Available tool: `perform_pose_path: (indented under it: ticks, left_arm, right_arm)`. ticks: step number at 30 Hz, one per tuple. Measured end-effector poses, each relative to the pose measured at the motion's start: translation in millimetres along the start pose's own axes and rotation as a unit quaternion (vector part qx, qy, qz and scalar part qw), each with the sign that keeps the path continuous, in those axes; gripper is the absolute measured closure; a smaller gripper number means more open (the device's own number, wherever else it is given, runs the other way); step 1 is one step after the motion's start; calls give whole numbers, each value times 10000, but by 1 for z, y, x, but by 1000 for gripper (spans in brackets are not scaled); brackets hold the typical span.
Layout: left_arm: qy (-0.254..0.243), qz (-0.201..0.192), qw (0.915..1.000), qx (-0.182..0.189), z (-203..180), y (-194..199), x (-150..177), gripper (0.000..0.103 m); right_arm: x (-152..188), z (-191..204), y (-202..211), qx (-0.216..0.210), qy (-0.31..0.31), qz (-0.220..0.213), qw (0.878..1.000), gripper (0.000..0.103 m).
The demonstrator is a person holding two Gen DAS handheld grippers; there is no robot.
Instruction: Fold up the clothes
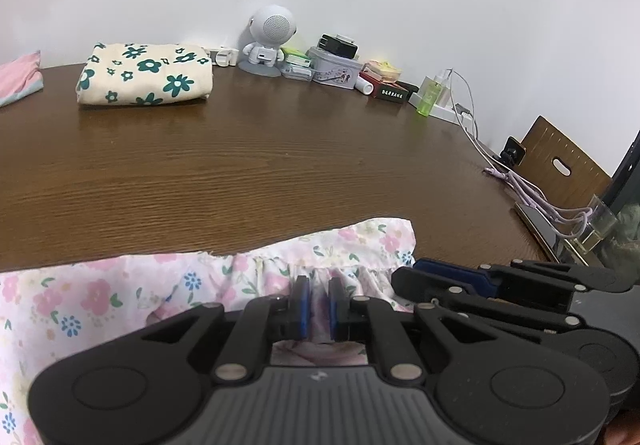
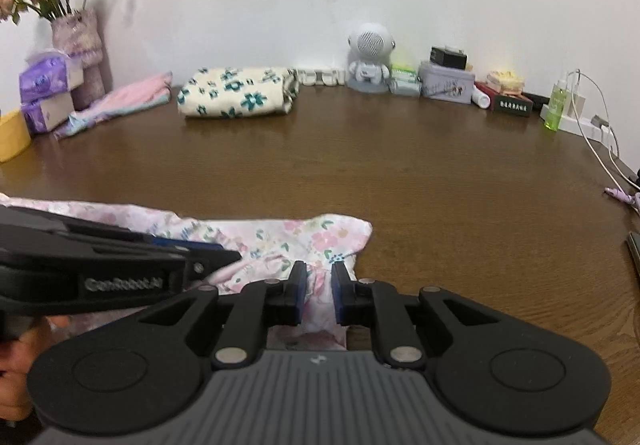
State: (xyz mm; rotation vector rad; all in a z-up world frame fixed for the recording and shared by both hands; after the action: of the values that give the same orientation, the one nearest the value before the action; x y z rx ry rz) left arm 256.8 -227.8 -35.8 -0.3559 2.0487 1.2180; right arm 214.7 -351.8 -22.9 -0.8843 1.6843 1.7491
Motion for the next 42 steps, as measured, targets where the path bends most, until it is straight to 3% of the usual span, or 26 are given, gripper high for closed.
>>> perform_pose_path:
  ticks: [6, 23, 27, 32, 42]
  left_arm:
    - [40, -33, 10000, 6, 0, 2, -1, 96]
    - [-91, -60, 9999, -125, -3, 1, 2, 96]
    - [-113, -72, 9998, -134, -4, 1, 4, 96]
    - [-111, -78, 9998, -134, -4, 2, 4, 95]
    - [-127, -82, 9998, -135, -4, 1, 3, 95]
  right_arm:
    - [3, -1, -10, 103, 22, 237, 9997, 90]
    - [1, -2, -6, 30, -57, 131, 9999, 89]
    - [-4, -6, 1, -135, -207, -86, 9997, 82]
    - [-3, -4, -1, -140, -157, -32, 9998, 74]
    - [2, -1, -9, -34, -89, 163, 9998, 80]
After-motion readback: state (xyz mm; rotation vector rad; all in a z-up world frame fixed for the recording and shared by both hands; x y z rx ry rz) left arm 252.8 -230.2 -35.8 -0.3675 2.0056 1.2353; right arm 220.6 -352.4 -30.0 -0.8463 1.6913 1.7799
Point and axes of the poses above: each gripper's, at about its wrist camera, not at the fingertips, and y roughly against the way its jaws point, z to its left, x to its underside, the point moved 5 cm from there along -y, roughly the way its jaws point, and after that the axes turned 2 degrees about z, right-handed, at the moved point
